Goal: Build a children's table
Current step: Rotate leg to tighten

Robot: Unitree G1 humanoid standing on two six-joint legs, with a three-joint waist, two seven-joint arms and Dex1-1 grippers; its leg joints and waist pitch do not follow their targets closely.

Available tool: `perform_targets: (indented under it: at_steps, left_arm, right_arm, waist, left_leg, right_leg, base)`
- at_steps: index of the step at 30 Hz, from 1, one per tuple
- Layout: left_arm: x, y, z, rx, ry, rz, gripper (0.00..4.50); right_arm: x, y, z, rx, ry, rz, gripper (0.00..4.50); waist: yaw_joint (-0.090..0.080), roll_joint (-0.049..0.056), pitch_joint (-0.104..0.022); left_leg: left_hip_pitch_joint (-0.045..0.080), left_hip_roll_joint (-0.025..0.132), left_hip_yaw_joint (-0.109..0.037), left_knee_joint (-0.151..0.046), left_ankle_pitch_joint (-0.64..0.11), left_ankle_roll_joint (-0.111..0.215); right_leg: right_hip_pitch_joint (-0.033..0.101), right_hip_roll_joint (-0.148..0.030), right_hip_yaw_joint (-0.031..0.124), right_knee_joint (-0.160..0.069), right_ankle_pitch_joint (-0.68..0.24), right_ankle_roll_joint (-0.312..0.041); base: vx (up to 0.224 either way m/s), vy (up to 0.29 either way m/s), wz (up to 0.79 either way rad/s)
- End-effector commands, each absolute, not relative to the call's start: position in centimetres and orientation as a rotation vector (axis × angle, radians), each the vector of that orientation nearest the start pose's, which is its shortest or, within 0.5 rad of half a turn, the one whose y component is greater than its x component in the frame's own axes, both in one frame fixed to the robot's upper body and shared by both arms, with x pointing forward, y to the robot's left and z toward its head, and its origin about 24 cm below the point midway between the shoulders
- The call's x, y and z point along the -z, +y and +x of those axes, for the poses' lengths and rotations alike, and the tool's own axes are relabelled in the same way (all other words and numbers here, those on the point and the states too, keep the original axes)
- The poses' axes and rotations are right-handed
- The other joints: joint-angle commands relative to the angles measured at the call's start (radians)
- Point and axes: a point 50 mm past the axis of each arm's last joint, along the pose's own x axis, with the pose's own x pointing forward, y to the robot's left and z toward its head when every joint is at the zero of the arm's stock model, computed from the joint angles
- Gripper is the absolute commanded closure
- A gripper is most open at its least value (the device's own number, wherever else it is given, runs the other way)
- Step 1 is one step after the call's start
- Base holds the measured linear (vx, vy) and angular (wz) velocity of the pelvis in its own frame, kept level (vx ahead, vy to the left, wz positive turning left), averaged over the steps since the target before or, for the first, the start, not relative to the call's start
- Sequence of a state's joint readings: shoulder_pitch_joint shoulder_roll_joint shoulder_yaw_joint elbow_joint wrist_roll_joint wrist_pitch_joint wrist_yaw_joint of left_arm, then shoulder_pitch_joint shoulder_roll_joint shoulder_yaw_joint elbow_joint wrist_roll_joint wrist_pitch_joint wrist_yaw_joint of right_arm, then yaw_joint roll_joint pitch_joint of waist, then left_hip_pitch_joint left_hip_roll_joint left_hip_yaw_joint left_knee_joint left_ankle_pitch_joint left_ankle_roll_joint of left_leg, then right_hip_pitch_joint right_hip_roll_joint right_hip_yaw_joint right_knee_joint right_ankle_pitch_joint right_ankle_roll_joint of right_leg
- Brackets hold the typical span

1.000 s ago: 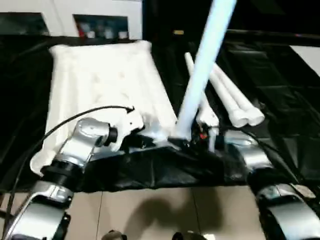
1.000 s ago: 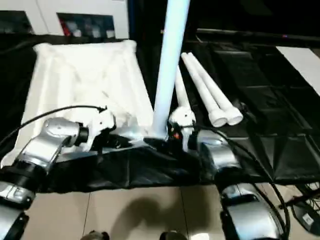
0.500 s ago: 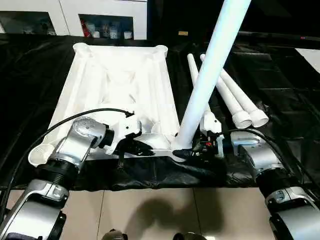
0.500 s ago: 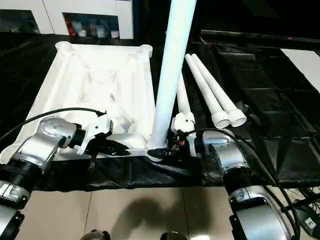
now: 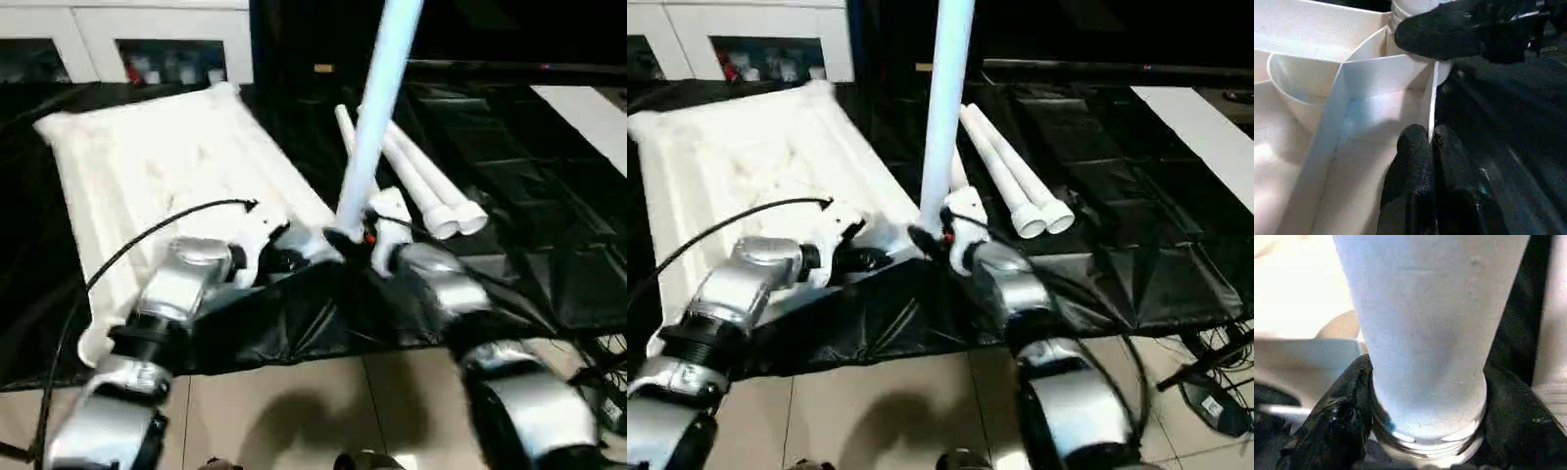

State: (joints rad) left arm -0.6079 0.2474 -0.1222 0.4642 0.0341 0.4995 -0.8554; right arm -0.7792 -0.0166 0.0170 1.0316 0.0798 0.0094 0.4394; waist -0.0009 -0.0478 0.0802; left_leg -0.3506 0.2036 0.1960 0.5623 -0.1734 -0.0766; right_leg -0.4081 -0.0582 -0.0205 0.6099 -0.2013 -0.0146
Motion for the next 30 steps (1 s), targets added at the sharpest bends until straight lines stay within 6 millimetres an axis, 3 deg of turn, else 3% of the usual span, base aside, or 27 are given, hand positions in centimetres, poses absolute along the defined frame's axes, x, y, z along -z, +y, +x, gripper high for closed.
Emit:
perform_targets:
  at_steps: [1, 2, 4, 7, 8, 10, 14, 19, 21, 26, 27, 30]
  left_arm:
    - [-6.4, 11.5, 33.2, 0.891, 0.482, 0.143, 4.50]
    - [-6.3, 11.4, 33.1, 0.901, 0.477, 0.152, 4.50]
    - [-6.2, 11.3, 33.0, 0.913, 0.472, 0.171, 4.50]
    - [-6.1, 11.4, 32.9, 0.918, 0.484, 0.208, 4.50]
    - [-5.9, 11.6, 33.1, 0.913, 0.488, 0.237, 4.50]
    - [-5.9, 11.7, 33.2, 0.904, 0.489, 0.255, 4.50]
    - [-5.8, 12.4, 34.0, 0.845, 0.482, 0.319, 4.50]
    - [-6.2, 13.2, 35.5, 0.750, 0.458, 0.341, 4.50]
    - [-6.3, 13.5, 35.9, 0.728, 0.450, 0.342, 4.50]
    - [-6.9, 13.3, 36.7, 0.710, 0.397, 0.330, 4.50]
    - [-7.1, 13.2, 36.9, 0.697, 0.380, 0.323, 4.23]
    - [-8.5, 12.4, 37.4, 0.689, 0.289, 0.241, 4.06]
  right_arm:
    - [-0.3, -6.7, 34.1, -0.592, 0.462, 0.045, 1.75]
    - [-0.5, -6.5, 34.2, -0.597, 0.452, 0.063, 1.20]
    - [-0.7, -6.1, 34.3, -0.598, 0.441, 0.092, 0.99]
    - [-1.0, -5.8, 34.5, -0.593, 0.434, 0.093, 0.78]
    - [-1.5, -6.0, 34.9, -0.579, 0.400, 0.072, 0.70]
    - [-1.9, -6.2, 35.2, -0.566, 0.376, 0.067, 0.66]
    - [-3.0, -7.5, 35.7, -0.561, 0.291, 0.022, 0.66]
    - [-3.9, -9.1, 35.2, -0.587, 0.223, 0.013, 0.66]
    - [-4.1, -9.5, 34.6, -0.600, 0.208, 0.011, 0.66]
    - [-4.5, -10.1, 33.0, -0.630, 0.185, -0.004, 0.66]
    - [-4.5, -10.1, 32.8, -0.636, 0.186, -0.006, 0.63]
    - [-4.0, -10.1, 32.5, -0.616, 0.205, 0.003, 0.63]
  waist:
    - [0.005, 0.011, -0.050]
    - [0.005, 0.013, -0.049]
    - [0.008, 0.012, -0.054]
    - [0.011, 0.017, -0.059]
    - [0.013, 0.024, -0.063]
    - [0.014, 0.023, -0.065]
    - [0.020, 0.033, -0.072]
    - [0.032, 0.036, -0.075]
    - [0.030, 0.034, -0.077]
    - [0.033, 0.029, -0.092]
    - [0.034, 0.030, -0.090]
    - [0.039, 0.016, -0.088]
  left_leg:
    - [-0.006, 0.027, -0.026, -0.072, -0.332, -0.012]
    - [-0.003, 0.026, -0.024, -0.071, -0.345, -0.011]
    - [0.004, 0.025, -0.019, -0.066, -0.336, -0.002]
    - [0.004, 0.025, -0.016, -0.066, -0.318, 0.004]
    - [0.004, 0.025, -0.017, -0.065, -0.315, 0.002]
    - [0.004, 0.026, -0.015, -0.064, -0.310, 0.000]
    - [0.004, 0.023, -0.011, -0.059, -0.276, 0.004]
    - [0.000, 0.018, -0.011, -0.057, -0.250, 0.012]
    - [-0.002, 0.015, -0.011, -0.054, -0.233, 0.017]
    - [-0.008, 0.014, -0.009, -0.041, -0.112, 0.057]
    - [-0.008, 0.012, -0.008, -0.040, -0.109, 0.062]
    - [-0.008, 0.014, -0.006, -0.039, -0.140, 0.068]
  right_leg:
    - [0.033, -0.069, 0.032, -0.094, -0.399, -0.170]
    - [0.027, -0.067, 0.033, -0.098, -0.398, -0.167]
    - [0.026, -0.066, 0.039, -0.094, -0.338, -0.184]
    - [0.029, -0.064, 0.036, -0.089, -0.278, -0.208]
    - [0.033, -0.066, 0.036, -0.087, -0.276, -0.211]
    - [0.032, -0.065, 0.036, -0.087, -0.256, -0.216]
    - [0.039, -0.061, 0.036, -0.079, -0.173, -0.235]
    - [0.050, -0.057, 0.036, -0.079, -0.156, -0.211]
    - [0.054, -0.053, 0.035, -0.078, -0.135, -0.208]
    - [0.062, -0.053, 0.035, -0.055, 0.087, -0.249]
    - [0.061, -0.051, 0.034, -0.057, 0.095, -0.252]
    - [0.061, -0.058, 0.034, -0.063, 0.026, -0.262]
  base:
    - [0.000, 0.000, 0.00]
    - [0.000, 0.000, 0.00]
    - [0.000, 0.000, 0.00]
    - [0.000, 0.000, 0.00]
    - [0.000, 0.000, 0.00]
    - [0.000, 0.000, 0.00]
    - [0.000, 0.000, 0.00]
    - [0.000, 0.000, 0.00]
    - [0.000, 0.000, 0.00]
    - [0.000, 0.000, 0.00]
    - [0.000, 0.000, 0.00]
    - [0.000, 0.000, 0.00]
